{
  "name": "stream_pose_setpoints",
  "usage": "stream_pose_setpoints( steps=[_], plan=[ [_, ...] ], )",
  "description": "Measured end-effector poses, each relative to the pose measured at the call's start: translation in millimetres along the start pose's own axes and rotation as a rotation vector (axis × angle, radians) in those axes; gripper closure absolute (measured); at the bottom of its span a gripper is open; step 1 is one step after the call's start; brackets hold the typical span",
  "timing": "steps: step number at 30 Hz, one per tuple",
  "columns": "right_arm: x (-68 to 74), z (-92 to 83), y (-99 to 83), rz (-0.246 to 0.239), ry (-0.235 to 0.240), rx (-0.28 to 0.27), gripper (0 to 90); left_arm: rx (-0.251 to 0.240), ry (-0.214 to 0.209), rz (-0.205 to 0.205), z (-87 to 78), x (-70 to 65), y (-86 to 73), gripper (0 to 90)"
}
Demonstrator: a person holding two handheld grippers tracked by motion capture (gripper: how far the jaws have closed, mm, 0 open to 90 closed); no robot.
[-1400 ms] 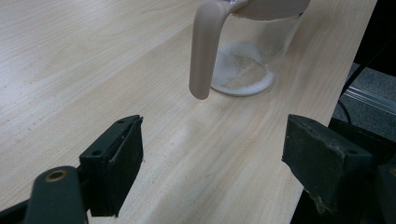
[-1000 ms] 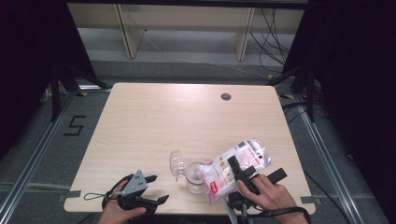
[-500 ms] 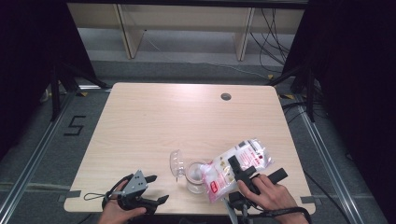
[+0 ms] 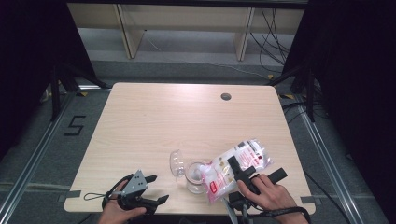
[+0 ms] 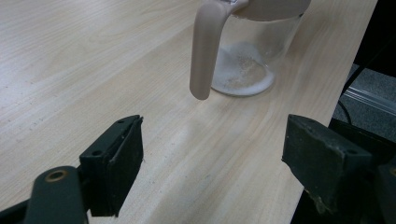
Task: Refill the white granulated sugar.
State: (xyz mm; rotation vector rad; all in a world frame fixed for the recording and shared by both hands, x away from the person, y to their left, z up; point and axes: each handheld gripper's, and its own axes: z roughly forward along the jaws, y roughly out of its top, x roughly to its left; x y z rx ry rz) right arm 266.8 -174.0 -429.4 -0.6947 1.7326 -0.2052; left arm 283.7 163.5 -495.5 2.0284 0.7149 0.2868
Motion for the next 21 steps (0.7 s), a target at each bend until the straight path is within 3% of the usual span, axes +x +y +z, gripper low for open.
stream_pose_setpoints(
  steps=[1, 2, 10, 15, 19, 21],
  plan=[
    [-1.8, 0.5, -1.3, -0.031, -0.004, -0.007, 59.5, -0.002, -0.001, -0.002, 0.1, -0.2, 0.0, 20.0],
    [-1.8, -0.1, -1.5, -0.031, 0.001, -0.002, 59.6, 0.015, 0.008, 0.018, -0.8, 1.5, 0.2, 20.0],
    [-1.6, 0.3, -1.2, -0.027, -0.003, -0.007, 59.7, 0.003, 0.002, 0.000, -0.2, -0.1, 0.1, 20.0],
    [-2.1, 0.2, -1.5, -0.031, -0.005, -0.007, 59.8, 0.021, 0.014, 0.016, -1.5, 1.2, 0.3, 20.0],
    [-1.9, -0.1, -2.1, -0.025, -0.007, -0.004, 59.8, 0.004, 0.004, -0.001, -0.7, 0.2, 0.2, 20.0],
    [-2.3, -0.1, -2.3, -0.027, -0.009, -0.007, 59.8, 0.023, 0.014, 0.017, -1.6, 1.5, 0.4, 20.0]
  ],
)
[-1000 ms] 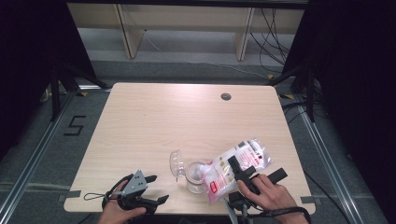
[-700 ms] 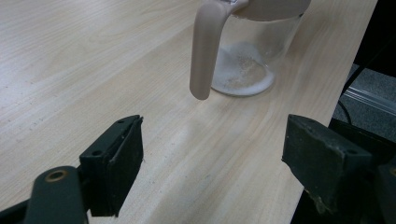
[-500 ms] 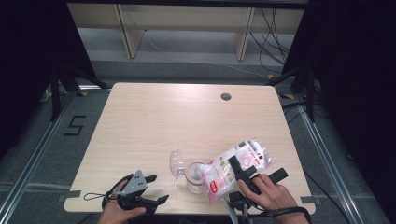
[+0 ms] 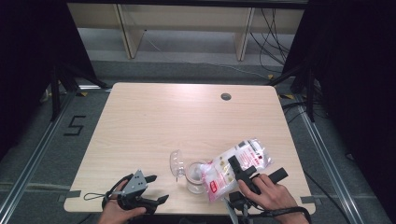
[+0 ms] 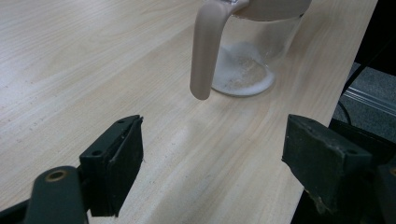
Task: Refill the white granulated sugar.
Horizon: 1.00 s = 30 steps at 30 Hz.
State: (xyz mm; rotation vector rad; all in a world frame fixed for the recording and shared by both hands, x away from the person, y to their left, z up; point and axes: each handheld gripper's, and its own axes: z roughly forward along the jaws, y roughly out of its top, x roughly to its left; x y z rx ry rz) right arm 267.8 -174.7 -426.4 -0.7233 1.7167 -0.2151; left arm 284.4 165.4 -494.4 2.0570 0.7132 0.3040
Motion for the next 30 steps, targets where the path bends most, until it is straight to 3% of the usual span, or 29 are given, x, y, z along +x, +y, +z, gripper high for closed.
stream_pose_setpoints(
  steps=[7, 10, 11, 15, 19, 20, 30],
  plan=[
    [1.1, -0.7, 1.0, 0.024, 0.004, 0.003, 59.9, -0.019, -0.010, -0.016, 0.7, -1.2, -0.1, 20.0],
    [-0.6, -0.5, 0.0, -0.001, -0.004, -0.002, 60.0, -0.019, -0.009, -0.014, 0.7, -0.9, -0.1, 20.0],
    [1.0, -1.4, 0.7, 0.029, 0.003, 0.007, 60.0, -0.024, -0.013, -0.022, 0.9, -1.6, -0.1, 20.0],
    [1.4, -1.6, 0.9, 0.041, 0.007, 0.006, 60.4, -0.024, -0.013, -0.022, 0.9, -1.6, -0.1, 20.1],
    [1.5, -1.3, 1.3, 0.038, 0.006, 0.001, 60.6, -0.018, -0.010, -0.016, 0.6, -1.2, -0.1, 20.1],
    [-0.2, -0.6, 0.7, 0.007, 0.003, -0.006, 60.6, -0.019, -0.010, -0.017, 0.6, -1.2, -0.1, 20.1],
    [-0.2, 0.0, 0.8, 0.006, 0.003, -0.011, 61.0, -0.018, -0.010, -0.017, 0.7, -1.3, -0.2, 20.1]
  ],
)
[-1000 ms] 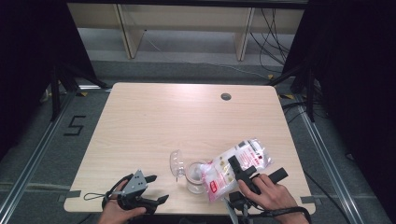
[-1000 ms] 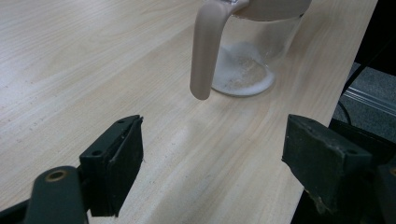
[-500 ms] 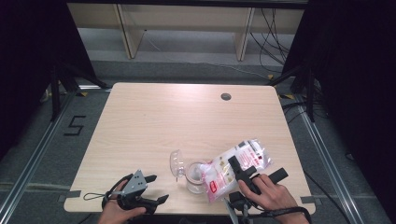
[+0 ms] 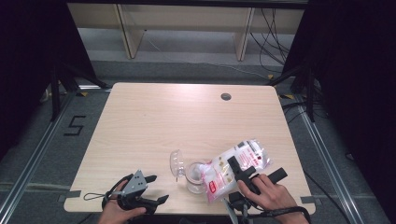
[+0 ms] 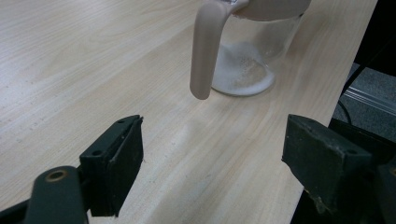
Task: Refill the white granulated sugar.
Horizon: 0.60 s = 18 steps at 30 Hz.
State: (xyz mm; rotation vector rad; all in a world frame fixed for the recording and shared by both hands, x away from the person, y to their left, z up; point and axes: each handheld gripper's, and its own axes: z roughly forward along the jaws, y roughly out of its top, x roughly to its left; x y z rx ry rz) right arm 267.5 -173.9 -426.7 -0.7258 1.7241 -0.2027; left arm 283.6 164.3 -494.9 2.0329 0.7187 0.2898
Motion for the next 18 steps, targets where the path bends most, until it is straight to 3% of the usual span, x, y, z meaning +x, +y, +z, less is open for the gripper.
stream_pose_setpoints(
  steps=[16, 18],
  plan=[
    [-0.3, 0.1, -0.2, 0.000, 0.000, -0.005, 61.6, -0.008, 0.002, 0.009, -0.5, 0.6, 0.4, 20.1],
    [-0.3, 0.1, -0.1, -0.001, -0.001, -0.005, 61.7, -0.018, -0.003, -0.005, 0.6, 0.5, -0.3, 20.1]
  ],
)
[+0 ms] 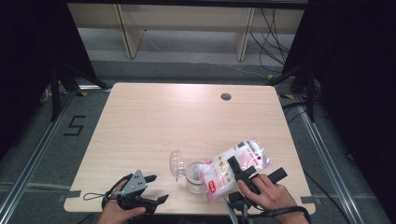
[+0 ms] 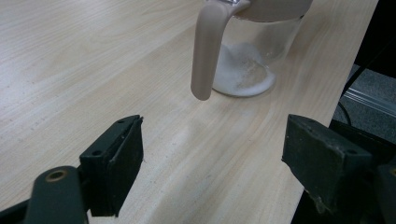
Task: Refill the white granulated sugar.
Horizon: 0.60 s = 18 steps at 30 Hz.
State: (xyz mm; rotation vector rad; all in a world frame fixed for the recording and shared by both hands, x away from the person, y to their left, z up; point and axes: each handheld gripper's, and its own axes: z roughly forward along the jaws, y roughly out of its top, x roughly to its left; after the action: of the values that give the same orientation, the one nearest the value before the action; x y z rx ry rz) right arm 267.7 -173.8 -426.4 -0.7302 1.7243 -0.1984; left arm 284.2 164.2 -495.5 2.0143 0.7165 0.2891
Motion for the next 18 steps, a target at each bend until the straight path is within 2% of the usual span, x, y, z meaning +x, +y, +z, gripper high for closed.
stream_pose_setpoints(
  steps=[6, 7, 10, 11, 12, 18],
  plan=[
    [0.6, 0.2, 0.0, 0.007, 0.003, -0.001, 61.9, 0.013, 0.004, 0.023, -1.4, 0.4, 0.9, 20.1],
    [0.4, 0.1, 0.0, 0.006, 0.003, -0.001, 61.9, 0.013, 0.005, 0.039, -1.6, 1.6, 1.2, 20.1],
    [0.4, 0.1, -0.2, 0.005, 0.002, -0.004, 61.9, 0.004, 0.002, 0.012, -0.5, 0.7, 0.2, 20.1],
    [1.8, -0.5, 0.5, 0.038, 0.006, 0.002, 61.9, 0.001, 0.000, 0.001, -0.1, 0.0, 0.1, 20.1],
    [2.2, -0.4, 0.3, 0.044, 0.007, 0.002, 62.0, 0.002, 0.005, 0.010, -0.6, 0.3, 0.3, 20.1],
    [2.2, -0.4, 0.3, 0.042, 0.006, 0.003, 62.1, 0.013, 0.001, 0.002, -1.2, 0.5, 0.5, 20.1]
  ],
)
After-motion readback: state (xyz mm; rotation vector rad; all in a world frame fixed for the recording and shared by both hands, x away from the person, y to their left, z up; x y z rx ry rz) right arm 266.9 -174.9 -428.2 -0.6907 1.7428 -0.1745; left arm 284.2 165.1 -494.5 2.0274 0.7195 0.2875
